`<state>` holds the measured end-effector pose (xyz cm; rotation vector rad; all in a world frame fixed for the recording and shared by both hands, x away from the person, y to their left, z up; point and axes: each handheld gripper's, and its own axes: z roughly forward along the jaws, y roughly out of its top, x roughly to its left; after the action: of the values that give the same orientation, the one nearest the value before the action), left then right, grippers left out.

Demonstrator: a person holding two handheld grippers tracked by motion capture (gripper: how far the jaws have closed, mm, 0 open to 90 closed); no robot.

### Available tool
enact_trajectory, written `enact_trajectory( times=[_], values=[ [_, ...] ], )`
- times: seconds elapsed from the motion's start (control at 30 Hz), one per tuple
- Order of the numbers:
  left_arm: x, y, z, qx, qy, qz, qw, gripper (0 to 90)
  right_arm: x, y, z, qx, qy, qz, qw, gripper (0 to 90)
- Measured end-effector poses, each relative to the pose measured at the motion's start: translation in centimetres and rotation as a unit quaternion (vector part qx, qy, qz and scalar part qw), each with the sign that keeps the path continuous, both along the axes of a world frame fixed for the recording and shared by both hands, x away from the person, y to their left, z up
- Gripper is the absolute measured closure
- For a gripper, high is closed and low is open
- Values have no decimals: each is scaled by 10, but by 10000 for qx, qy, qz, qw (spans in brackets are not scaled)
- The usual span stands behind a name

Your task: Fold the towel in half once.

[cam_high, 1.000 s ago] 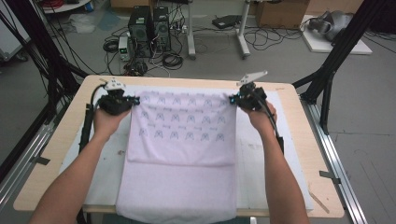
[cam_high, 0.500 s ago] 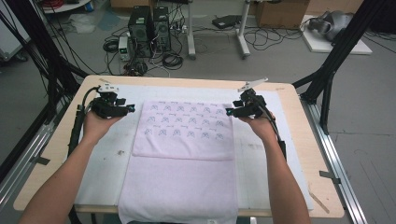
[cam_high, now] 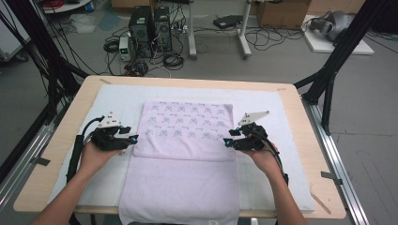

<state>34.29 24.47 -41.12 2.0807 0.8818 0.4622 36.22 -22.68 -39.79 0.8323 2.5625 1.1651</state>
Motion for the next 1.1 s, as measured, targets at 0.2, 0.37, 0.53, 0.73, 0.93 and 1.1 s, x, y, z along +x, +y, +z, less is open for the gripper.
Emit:
enact_trajectory(
  times=[0.2,0.37,0.53,0.73,0.93,1.1],
  values=[
    [-19,-4,-11,-59,92,-277,9996,580,-20,0,-11,-120,105,109,9998,548],
    [-24,-8,-20,99,175,-446,9988,628,-29,-1,-27,-139,219,180,9995,580],
    [-21,-16,-28,379,270,-541,9975,661,-29,2,-41,-266,337,166,9989,614],
    [-23,-20,-28,430,206,-622,9969,805,-30,3,-41,-278,290,251,9989,779],
    [-24,-18,-25,359,191,-547,9977,874,-29,2,-36,-250,298,358,9986,860],
    [-29,-14,-15,115,68,-466,9988,877,-32,-3,-27,6,252,347,9991,862]
  ],
)
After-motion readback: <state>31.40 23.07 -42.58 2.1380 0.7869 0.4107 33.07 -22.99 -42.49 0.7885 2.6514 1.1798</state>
